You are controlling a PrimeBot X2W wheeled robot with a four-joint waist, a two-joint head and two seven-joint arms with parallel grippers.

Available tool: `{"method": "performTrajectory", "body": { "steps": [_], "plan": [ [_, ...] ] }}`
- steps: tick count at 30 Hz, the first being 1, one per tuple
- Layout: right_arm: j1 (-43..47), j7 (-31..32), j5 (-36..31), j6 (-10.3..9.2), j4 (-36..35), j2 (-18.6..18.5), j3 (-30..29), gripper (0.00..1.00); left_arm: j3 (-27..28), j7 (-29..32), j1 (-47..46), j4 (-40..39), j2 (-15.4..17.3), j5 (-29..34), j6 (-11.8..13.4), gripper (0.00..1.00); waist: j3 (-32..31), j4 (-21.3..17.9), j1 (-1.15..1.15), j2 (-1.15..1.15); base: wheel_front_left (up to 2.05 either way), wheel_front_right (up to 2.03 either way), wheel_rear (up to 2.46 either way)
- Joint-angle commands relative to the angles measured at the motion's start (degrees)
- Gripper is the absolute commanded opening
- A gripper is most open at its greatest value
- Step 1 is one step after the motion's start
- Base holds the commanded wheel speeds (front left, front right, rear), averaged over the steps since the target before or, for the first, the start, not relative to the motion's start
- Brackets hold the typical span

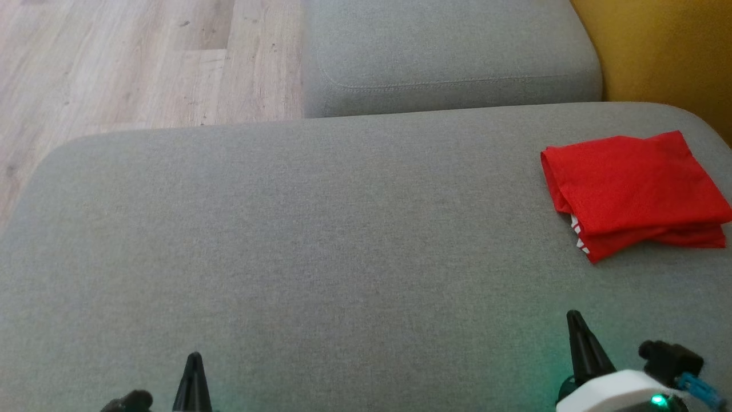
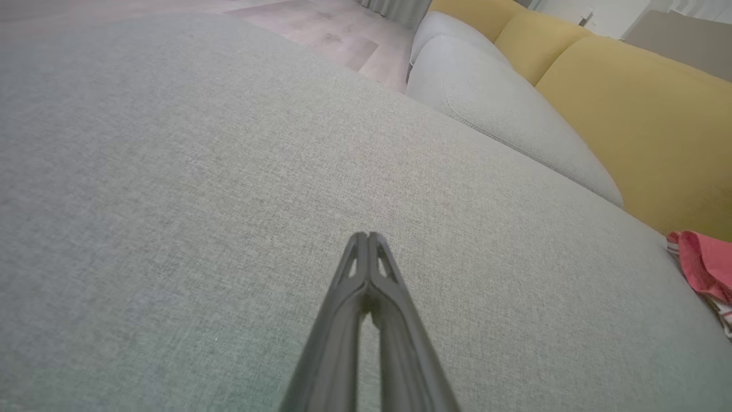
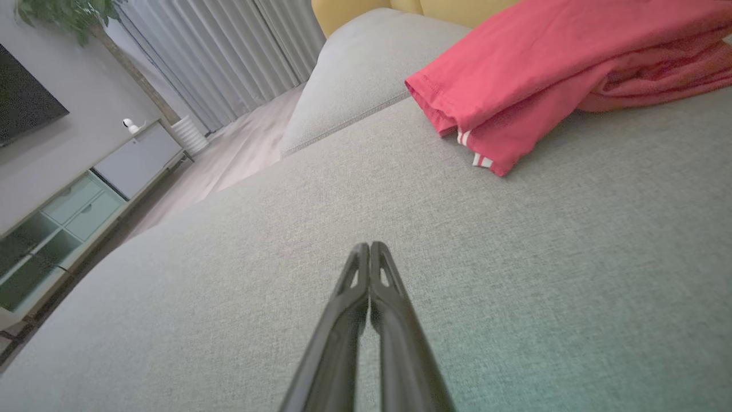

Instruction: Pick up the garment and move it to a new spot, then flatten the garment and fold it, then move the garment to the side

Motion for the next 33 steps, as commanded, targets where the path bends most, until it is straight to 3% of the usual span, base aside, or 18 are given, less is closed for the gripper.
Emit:
{"method": "performTrajectory", "body": {
  "steps": [1, 33],
  "plan": [
    [-3.44, 0.07, 1.26, 0.04, -2.15, -0.69, -0.31, 0.0, 1.78, 0.13, -2.92, -1.47, 0.08, -0.76, -0.35, 0.0, 0.02, 0.0, 0.0, 0.0, 0.0, 0.0, 0.0],
    [-6.52, 3.15, 22.92, 0.09, -2.82, -1.1, -2.5, 0.0, 9.97, 5.28, -6.26, -1.18, -2.95, -15.56, -6.14, 0.0, 1.21, -0.18, 0.0, 0.0, 0.0, 0.0, 0.0]
  ]
}}
